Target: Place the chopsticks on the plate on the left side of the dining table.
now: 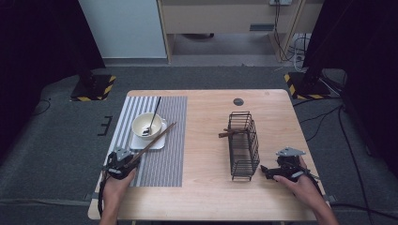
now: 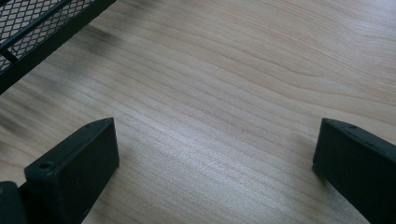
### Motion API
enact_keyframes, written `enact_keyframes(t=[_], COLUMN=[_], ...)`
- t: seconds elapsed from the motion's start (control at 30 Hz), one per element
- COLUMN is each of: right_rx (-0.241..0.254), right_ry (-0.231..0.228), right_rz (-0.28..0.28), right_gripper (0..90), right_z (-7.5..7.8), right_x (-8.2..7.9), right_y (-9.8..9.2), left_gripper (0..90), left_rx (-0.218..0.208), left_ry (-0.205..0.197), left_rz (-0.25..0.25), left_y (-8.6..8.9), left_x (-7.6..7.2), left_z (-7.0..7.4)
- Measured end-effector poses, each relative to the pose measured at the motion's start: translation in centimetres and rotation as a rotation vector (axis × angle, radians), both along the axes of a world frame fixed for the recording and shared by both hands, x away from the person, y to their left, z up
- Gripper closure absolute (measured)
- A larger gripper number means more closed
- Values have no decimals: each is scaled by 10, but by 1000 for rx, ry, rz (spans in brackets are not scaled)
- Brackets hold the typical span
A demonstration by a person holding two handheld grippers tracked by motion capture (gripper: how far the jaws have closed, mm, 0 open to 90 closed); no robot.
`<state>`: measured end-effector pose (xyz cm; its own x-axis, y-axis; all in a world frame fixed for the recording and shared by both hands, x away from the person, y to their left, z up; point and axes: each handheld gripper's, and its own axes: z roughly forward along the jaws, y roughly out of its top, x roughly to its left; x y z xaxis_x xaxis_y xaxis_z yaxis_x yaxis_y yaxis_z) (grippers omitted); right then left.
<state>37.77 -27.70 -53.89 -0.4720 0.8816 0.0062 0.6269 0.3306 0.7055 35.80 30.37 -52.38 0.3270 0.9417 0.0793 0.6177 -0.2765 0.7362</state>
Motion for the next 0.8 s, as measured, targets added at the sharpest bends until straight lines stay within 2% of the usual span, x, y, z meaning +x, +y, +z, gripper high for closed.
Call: enact_keyframes(t=[0.37,0.53,0.8], right_rx=[2,-2,1], right_ry=[0,-2,-2], right_rz=[1,1,3], right_gripper=[2,2,1], right_z=[0,0,0], right_x=[0,0,0], right_y=[0,1,1], left_gripper=[600,582,476], left_rx=[29,22,18], left_ry=[-14,-31,-49], left_rz=[26,37,47], left_y=[7,8,11], left_x=[2,2,2], left_z=[-2,-2,-2])
